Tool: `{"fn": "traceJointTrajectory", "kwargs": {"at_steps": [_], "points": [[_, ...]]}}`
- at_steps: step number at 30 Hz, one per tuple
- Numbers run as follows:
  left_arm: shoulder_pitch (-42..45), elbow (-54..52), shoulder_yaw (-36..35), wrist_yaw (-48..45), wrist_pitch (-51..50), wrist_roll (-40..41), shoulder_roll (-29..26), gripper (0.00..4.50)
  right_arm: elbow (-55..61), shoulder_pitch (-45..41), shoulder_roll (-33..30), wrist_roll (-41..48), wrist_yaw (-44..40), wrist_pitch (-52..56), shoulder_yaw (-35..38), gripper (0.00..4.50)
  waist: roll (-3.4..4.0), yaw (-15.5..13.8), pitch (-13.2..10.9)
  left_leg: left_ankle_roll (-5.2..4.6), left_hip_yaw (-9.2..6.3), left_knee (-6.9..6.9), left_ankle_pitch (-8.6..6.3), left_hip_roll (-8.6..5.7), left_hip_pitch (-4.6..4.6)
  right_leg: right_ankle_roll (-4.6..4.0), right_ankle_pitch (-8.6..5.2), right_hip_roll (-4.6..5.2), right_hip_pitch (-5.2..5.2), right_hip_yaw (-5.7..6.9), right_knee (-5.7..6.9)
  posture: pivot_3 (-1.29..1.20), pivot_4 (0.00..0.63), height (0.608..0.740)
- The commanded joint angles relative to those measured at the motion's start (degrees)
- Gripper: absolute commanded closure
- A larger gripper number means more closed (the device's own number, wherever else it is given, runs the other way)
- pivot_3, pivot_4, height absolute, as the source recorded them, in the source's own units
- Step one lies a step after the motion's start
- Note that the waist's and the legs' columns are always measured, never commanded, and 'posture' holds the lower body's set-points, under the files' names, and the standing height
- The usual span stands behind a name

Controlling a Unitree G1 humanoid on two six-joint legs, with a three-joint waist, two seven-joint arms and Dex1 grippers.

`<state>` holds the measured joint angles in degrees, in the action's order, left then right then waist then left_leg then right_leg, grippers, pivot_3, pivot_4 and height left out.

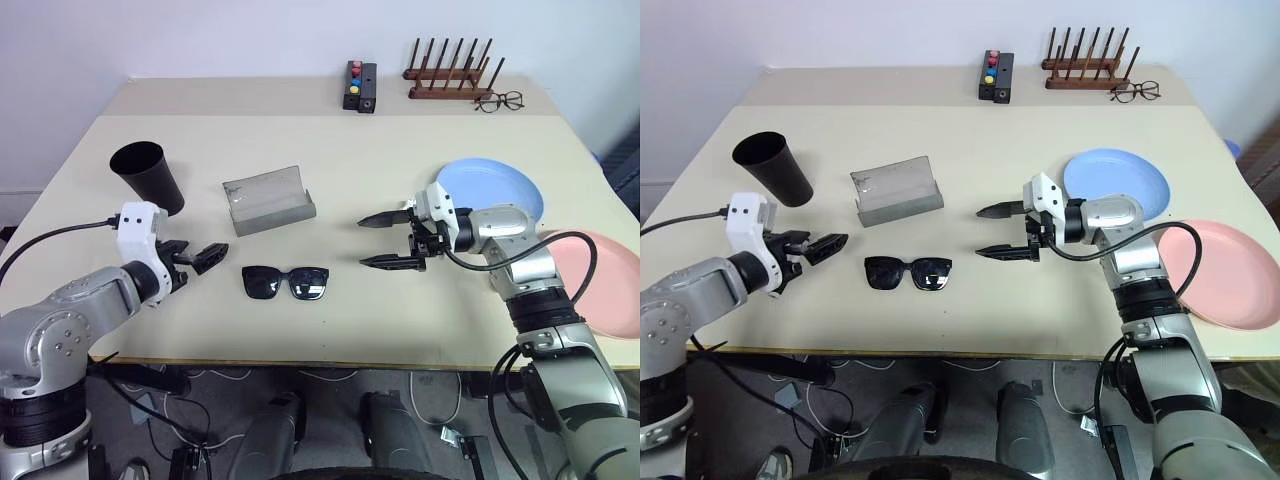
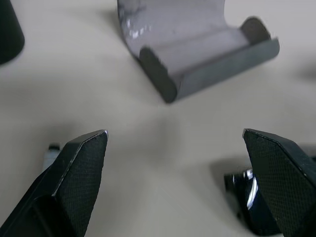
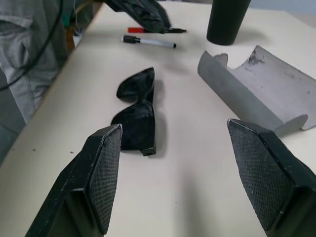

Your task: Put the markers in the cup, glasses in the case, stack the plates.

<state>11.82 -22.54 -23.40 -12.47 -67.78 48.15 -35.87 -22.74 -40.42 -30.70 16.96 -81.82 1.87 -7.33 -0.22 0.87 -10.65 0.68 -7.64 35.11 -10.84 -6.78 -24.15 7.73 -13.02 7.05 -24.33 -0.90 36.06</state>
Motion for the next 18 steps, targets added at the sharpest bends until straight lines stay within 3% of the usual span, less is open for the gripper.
{"fn": "traceJointTrajectory", "kwargs": {"at_steps": [1,18], "points": [[-1.49,-1.05,-1.91,-2.51,1.01,0.34,-1.7,0.0,1.01,-2.31,1.18,0.0,-0.12,-0.43,-0.34,1.04,0.0,-0.03,0.0,0.01,0.0,0.0,0.0,0.02,0.0,-0.01,0.0,-0.02,-0.01,-0.01,0.0,0.0,0.15,0.74],[-1.78,5.32,-2.9,1.7,-2.13,-6.12,-2.73,0.0,3.08,-2.74,3.04,4.58,-0.71,1.94,1.59,1.04,0.0,-0.06,0.0,0.09,0.0,0.0,-0.02,0.14,0.01,-0.07,0.05,-0.15,-0.04,-0.03,0.0,0.0,0.15,0.74]]}}
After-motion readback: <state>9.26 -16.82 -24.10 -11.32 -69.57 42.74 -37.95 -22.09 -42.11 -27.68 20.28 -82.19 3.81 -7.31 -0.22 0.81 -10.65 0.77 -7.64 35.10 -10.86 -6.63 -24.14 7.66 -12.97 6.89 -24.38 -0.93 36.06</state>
